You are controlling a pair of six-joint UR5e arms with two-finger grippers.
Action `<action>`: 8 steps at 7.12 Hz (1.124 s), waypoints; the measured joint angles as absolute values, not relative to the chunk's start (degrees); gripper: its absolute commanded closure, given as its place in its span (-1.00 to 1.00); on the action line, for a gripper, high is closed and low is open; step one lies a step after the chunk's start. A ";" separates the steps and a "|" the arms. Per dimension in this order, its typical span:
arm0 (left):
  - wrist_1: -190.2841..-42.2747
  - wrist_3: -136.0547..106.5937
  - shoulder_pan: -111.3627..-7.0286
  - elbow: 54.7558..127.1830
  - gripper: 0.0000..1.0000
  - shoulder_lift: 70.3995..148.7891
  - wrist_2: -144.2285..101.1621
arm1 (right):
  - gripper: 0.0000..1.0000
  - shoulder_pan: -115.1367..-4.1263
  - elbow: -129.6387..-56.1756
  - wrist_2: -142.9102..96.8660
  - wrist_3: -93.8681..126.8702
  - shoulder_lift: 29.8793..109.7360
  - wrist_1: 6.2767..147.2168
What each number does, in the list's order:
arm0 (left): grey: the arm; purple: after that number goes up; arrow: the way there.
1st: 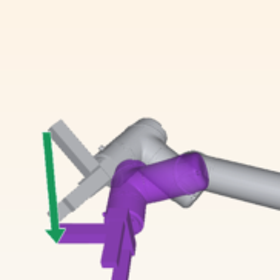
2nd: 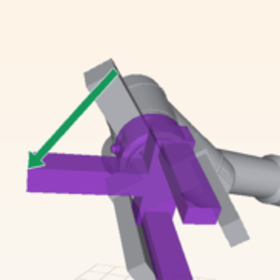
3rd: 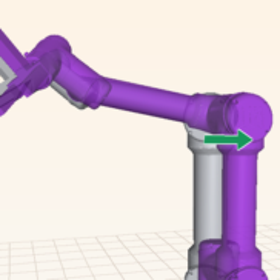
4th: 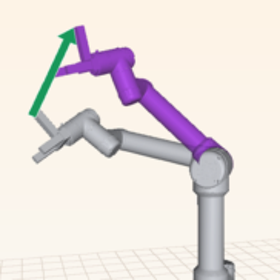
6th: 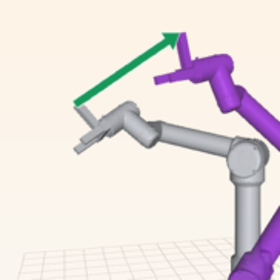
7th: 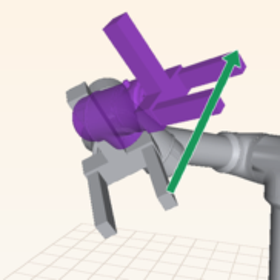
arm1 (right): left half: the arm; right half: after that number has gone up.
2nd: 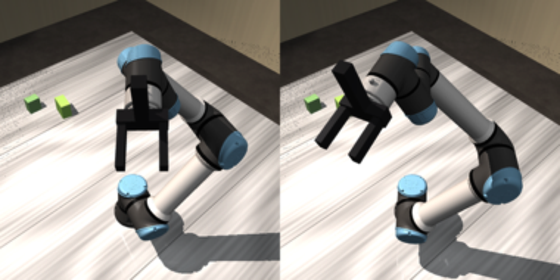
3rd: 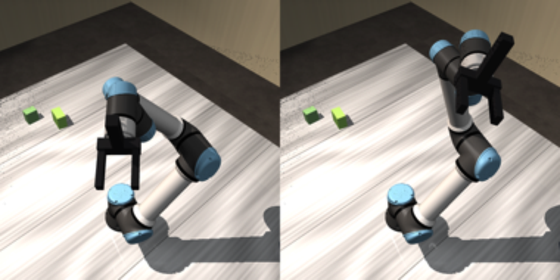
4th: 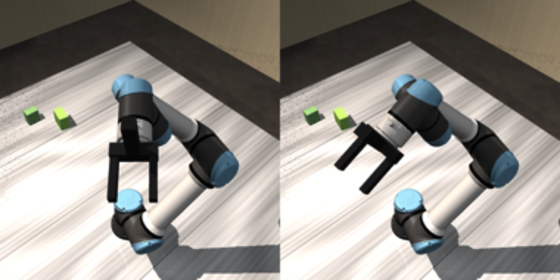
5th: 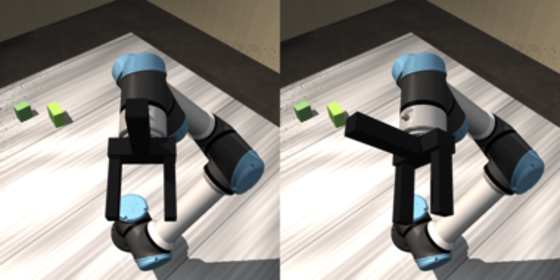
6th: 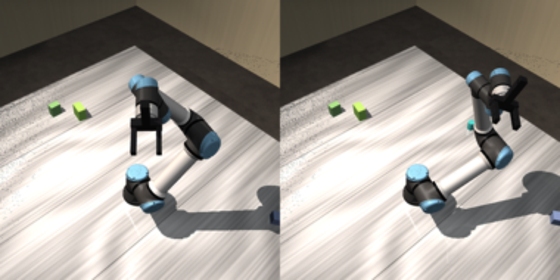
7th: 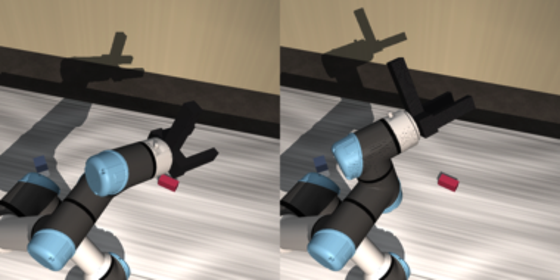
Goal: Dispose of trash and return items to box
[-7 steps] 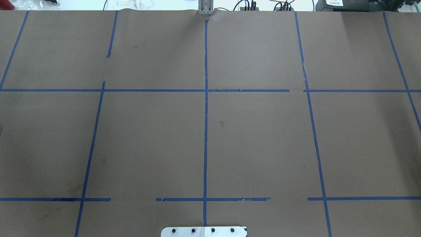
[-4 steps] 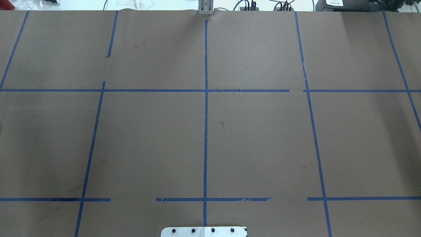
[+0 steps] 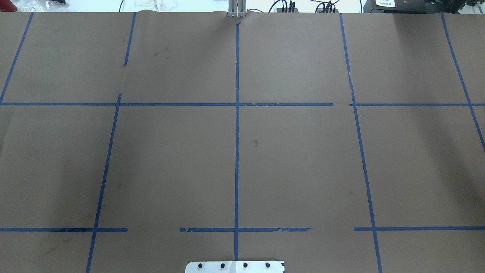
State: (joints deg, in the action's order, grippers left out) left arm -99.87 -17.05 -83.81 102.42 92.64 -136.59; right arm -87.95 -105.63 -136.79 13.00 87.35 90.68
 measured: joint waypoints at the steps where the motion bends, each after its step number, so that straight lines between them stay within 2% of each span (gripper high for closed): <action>1: -95.71 -19.46 -80.29 105.17 -0.98 94.62 -135.65 | -1.00 -86.06 -106.19 -136.96 13.01 86.40 93.55; 3: -92.61 -20.46 -76.11 107.31 -0.98 95.89 -133.44 | -1.00 -83.59 -105.58 -137.42 12.95 86.38 96.74; 6: -89.83 -14.75 -75.33 110.11 -0.98 95.18 -131.35 | -1.00 -82.81 -103.88 -137.59 11.94 86.77 98.26; 8: -88.66 -4.06 -77.98 110.01 -0.99 90.82 -129.39 | -1.00 -82.29 -103.30 -137.35 9.73 86.80 98.34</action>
